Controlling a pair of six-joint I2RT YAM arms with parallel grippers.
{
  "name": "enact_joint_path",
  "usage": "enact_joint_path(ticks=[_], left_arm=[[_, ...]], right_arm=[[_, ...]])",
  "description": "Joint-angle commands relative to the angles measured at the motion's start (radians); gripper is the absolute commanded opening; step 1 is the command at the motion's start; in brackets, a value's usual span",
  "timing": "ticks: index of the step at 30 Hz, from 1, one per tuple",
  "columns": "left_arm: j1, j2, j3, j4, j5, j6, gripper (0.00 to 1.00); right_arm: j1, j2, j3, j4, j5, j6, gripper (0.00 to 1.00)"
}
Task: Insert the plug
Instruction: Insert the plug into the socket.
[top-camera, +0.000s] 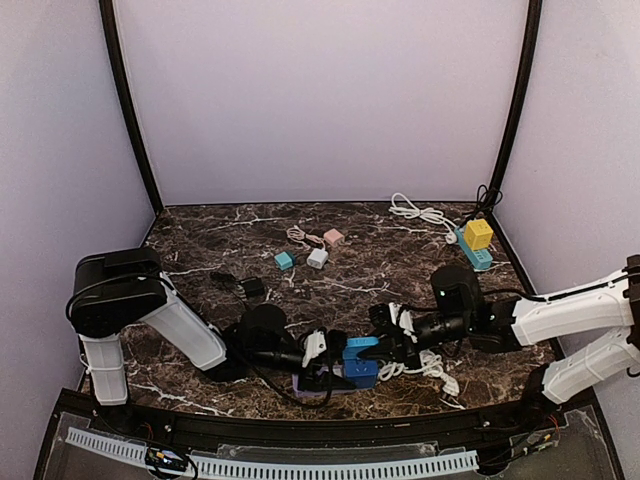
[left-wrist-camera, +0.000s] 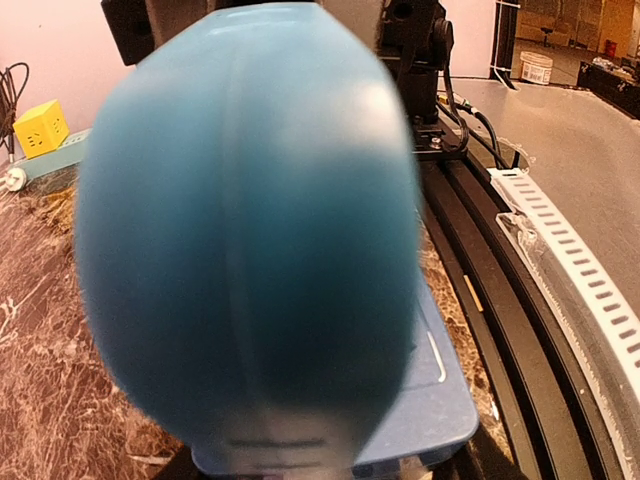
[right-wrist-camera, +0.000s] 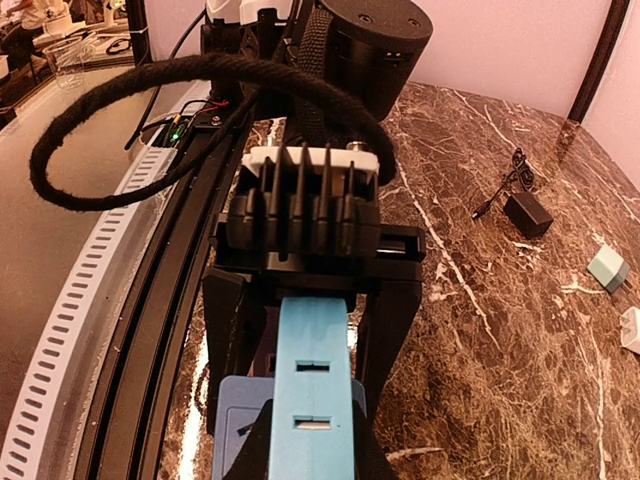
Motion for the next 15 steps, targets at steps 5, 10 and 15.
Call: enact_joint_path(ticks=[5,10,15], left_arm=[[-0.003,0.010,0.026,-0.120,-0.030,-0.046,0.01],[-0.001,0.010,0.034,-0.130,-0.047,-0.073,0.01],[0.007,0.010,0.033,-0.144,-0.051,-0.084,0.01]], right_arm=[[0.005,-0.044,-0.062,-0.086,0.022,0.037,0.00],[0.014,-0.012,-0.075,-0.082,0.006,0.050,0.00],[0.020,0.011,-0.091,-0.068,-0.024,0.059,0.00]])
